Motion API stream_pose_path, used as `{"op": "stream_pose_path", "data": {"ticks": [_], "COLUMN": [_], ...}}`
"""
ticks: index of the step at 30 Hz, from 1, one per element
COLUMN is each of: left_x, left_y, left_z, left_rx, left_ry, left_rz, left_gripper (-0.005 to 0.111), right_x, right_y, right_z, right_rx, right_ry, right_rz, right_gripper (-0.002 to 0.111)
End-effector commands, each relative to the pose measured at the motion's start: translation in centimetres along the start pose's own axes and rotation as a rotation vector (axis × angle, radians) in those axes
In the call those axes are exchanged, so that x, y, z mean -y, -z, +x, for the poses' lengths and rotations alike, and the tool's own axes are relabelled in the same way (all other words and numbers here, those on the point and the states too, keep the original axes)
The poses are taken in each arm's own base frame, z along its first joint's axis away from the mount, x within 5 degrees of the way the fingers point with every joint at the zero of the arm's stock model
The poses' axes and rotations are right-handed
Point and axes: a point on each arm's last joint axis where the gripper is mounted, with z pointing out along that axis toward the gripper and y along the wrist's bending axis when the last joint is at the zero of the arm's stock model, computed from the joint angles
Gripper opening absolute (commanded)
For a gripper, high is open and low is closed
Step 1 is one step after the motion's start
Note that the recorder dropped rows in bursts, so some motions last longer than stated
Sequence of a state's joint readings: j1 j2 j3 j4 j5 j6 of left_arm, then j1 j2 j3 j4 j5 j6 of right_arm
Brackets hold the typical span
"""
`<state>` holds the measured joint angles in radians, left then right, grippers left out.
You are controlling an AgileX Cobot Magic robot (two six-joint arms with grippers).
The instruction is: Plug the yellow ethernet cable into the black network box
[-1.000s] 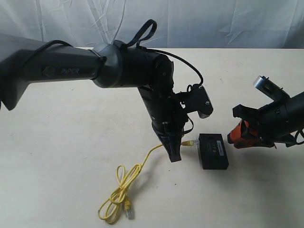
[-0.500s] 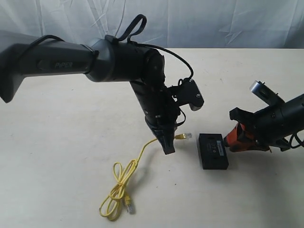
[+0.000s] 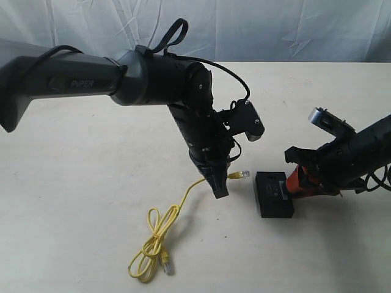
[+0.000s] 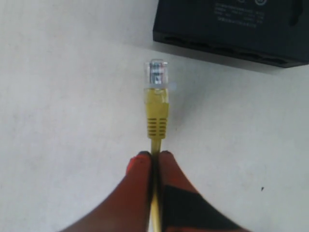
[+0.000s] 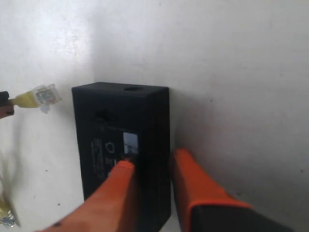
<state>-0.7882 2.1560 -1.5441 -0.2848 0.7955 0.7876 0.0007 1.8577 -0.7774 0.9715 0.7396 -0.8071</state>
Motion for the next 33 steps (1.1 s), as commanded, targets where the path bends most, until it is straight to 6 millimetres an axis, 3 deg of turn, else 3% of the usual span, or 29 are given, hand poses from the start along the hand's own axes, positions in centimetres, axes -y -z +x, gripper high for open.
{"op": "stream_pose_path", "data": {"ticks": [1,7,16,23,33], "left_x": [-0.2,-0.1,-0.3,0.2,0.2], "left_y": [0.6,0.6,0.6,0.7,0.7], "left_z": [-0.2,-0.2,0.0,0.2,0.2], "left_rx": [0.021,0.016,0.009,-0.009,-0.011], "left_ry": [0.008,0.004,0.006,-0.099,-0.124], "left_rz": [-0.007,0.001,0.007,0.058,0.061], "left_gripper": [0.0,0.0,0.0,0.0,0.0], "right_x": [0.4,1.4,1.5,1.6,2.1], "right_y": [-0.3,-1.8,-1.8,-1.8,-1.8], "right_z": [0.1,0.5,0.5,0.4,0.3], "right_rx": [-0.009,-0.069,-0.061,-0.057,-0.051], "right_ry": [0.008,-0.029,-0.025,-0.017,0.111], "right_rz": [0.023,0.018,0.033,0.043,0.093], "right_gripper": [0.024,-0.001,-0.001,-0.001,-0.001]}}
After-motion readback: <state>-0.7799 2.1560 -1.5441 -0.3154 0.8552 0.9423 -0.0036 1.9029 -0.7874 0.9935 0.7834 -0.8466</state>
